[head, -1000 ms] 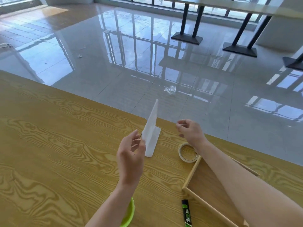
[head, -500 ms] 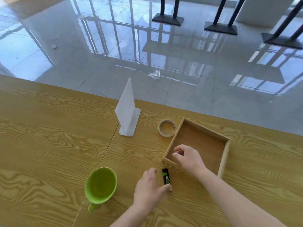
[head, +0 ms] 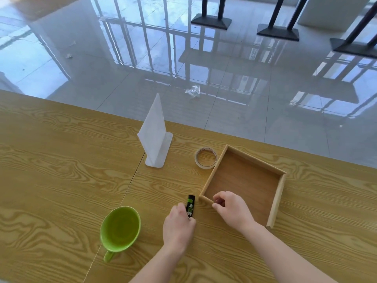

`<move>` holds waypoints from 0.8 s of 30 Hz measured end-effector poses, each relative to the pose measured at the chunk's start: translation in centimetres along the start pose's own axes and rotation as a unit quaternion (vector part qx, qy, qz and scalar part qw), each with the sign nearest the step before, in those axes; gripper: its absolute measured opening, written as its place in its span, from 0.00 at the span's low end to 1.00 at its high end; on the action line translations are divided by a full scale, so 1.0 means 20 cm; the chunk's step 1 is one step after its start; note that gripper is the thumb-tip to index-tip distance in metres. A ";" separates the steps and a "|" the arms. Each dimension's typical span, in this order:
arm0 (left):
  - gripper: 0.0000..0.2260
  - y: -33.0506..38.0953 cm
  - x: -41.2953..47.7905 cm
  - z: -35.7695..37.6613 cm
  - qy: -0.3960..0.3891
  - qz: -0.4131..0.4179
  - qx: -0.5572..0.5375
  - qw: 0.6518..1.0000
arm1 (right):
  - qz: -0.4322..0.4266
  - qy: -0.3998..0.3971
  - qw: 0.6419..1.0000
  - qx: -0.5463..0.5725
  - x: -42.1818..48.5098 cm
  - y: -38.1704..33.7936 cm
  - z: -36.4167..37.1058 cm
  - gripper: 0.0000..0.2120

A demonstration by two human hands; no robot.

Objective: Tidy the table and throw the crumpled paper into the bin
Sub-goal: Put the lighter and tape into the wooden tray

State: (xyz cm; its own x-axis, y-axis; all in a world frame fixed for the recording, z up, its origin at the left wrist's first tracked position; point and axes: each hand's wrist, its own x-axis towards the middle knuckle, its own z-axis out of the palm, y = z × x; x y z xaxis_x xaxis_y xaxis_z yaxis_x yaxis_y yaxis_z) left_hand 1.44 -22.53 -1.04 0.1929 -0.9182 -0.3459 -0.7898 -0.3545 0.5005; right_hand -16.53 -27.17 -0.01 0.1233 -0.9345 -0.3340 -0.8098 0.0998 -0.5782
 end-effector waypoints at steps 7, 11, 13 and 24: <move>0.12 0.02 0.19 -0.07 0.024 -0.026 -0.009 0.999 | -0.051 0.094 0.994 -0.033 0.22 -0.13 -0.06 0.07; 0.10 0.04 0.25 -0.08 0.029 -0.028 -0.006 0.999 | -0.098 0.082 0.985 -0.119 0.44 -0.25 -0.07 0.10; 0.10 0.04 0.27 -0.08 0.032 -0.019 0.005 0.999 | -0.112 0.068 0.972 -0.197 0.52 -0.29 -0.06 0.07; 0.11 0.03 0.42 -0.09 0.035 -0.061 -0.050 0.996 | -0.130 0.058 0.951 -0.275 0.66 -0.32 0.01 0.12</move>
State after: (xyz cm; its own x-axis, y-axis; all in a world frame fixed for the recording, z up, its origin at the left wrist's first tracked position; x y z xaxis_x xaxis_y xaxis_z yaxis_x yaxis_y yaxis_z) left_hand 3.69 -30.79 -2.27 0.3259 -0.8762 -0.3549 -0.6967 -0.4764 0.5363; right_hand -9.49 -40.11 -0.88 0.3213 -0.9380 -0.1302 -0.9423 -0.3030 -0.1426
